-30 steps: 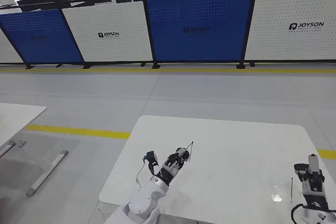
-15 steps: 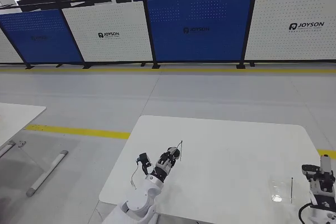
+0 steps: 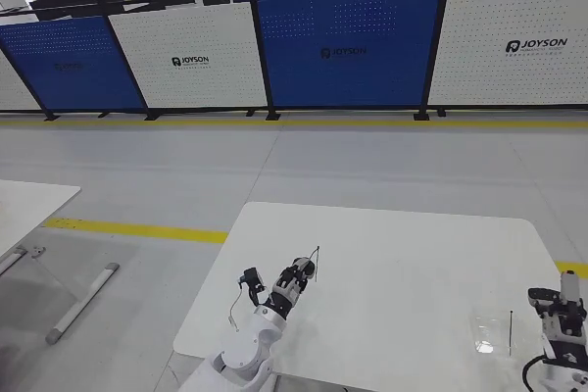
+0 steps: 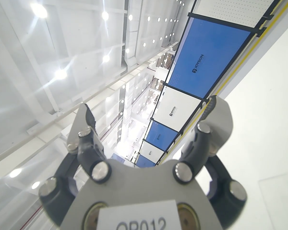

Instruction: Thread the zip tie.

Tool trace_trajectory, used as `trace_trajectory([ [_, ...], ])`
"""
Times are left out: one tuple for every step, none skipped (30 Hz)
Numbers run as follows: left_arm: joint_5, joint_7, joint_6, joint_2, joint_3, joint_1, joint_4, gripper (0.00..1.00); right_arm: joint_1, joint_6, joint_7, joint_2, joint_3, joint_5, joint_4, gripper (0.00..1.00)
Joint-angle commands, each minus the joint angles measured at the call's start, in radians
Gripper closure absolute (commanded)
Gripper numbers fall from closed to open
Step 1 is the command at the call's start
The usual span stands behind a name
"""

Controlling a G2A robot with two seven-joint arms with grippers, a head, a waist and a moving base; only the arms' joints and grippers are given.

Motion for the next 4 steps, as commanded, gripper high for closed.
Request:
trace_trajectory([
  [0.000, 0.000, 0.000, 0.000, 0.000, 0.000, 0.000, 1.00, 0.000, 0.000, 0.000, 0.000, 0.000, 0.000, 0.000, 0.00],
  [0.000, 0.000, 0.000, 0.000, 0.000, 0.000, 0.000, 1.00, 0.000, 0.000, 0.000, 0.000, 0.000, 0.000, 0.000, 0.00],
  [0.000, 0.000, 0.000, 0.000, 0.000, 0.000, 0.000, 1.00, 0.000, 0.000, 0.000, 0.000, 0.000, 0.000, 0.000, 0.00],
  [0.000, 0.000, 0.000, 0.000, 0.000, 0.000, 0.000, 1.00, 0.000, 0.000, 0.000, 0.000, 0.000, 0.000, 0.000, 0.00],
])
